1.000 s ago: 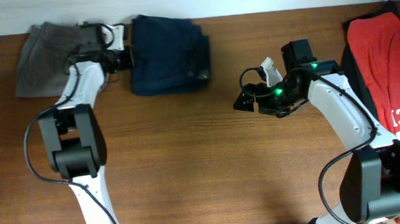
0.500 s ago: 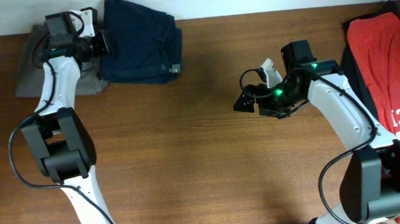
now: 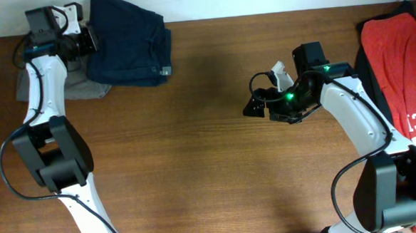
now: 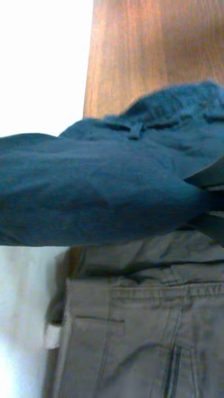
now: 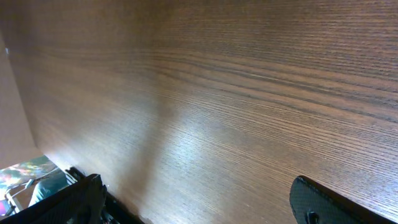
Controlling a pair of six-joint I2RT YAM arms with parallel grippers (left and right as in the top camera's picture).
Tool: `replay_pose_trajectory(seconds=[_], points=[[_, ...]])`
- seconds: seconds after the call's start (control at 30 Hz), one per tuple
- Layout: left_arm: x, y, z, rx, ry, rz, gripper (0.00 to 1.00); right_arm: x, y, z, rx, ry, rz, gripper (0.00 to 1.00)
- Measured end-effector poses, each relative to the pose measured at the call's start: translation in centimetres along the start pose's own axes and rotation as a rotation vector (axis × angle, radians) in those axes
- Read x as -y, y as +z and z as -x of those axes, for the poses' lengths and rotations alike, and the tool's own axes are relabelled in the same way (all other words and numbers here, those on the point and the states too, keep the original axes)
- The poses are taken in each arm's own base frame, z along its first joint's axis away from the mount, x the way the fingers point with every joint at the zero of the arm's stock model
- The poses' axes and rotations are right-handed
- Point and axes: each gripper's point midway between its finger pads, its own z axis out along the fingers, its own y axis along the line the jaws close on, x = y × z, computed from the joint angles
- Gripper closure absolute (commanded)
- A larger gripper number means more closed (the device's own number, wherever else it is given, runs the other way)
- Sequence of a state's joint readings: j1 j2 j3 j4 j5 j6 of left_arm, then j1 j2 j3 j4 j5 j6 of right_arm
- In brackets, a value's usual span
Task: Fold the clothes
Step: 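Carry the folded shorts left with the left gripper onto the grey garment, then lower the navy shorts onto the grey garment stack with the left gripper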
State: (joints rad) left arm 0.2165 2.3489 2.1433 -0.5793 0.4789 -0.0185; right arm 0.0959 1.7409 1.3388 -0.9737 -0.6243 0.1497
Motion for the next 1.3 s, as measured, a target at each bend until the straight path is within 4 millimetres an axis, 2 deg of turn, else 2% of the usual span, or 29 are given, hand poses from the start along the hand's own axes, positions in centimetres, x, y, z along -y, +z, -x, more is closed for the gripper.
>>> replay_pose_trajectory(seconds=[0.17, 0.3, 0.87, 1.3], points=[[0.8, -1.8, 1.7, -0.001, -0.001, 0.011, 0.99, 0.0, 0.0, 0.0, 0.000, 0.000, 0.000, 0.01], [0.4, -2.9, 2.8, 0.014, 0.005, 0.057, 0.99, 0.0, 0.0, -0.1, -0.002, 0.000, 0.000, 0.01], [-5.5, -5.5, 3.6, 0.058, -0.046, 0.172, 0.99, 0.0, 0.0, -0.3, -0.011, 0.007, -0.002, 0.01], [-6.6, -5.9, 4.8, 0.101, -0.012, 0.217, 0.99, 0.1, 0.0, -0.4, -0.013, 0.013, -0.002, 0.01]])
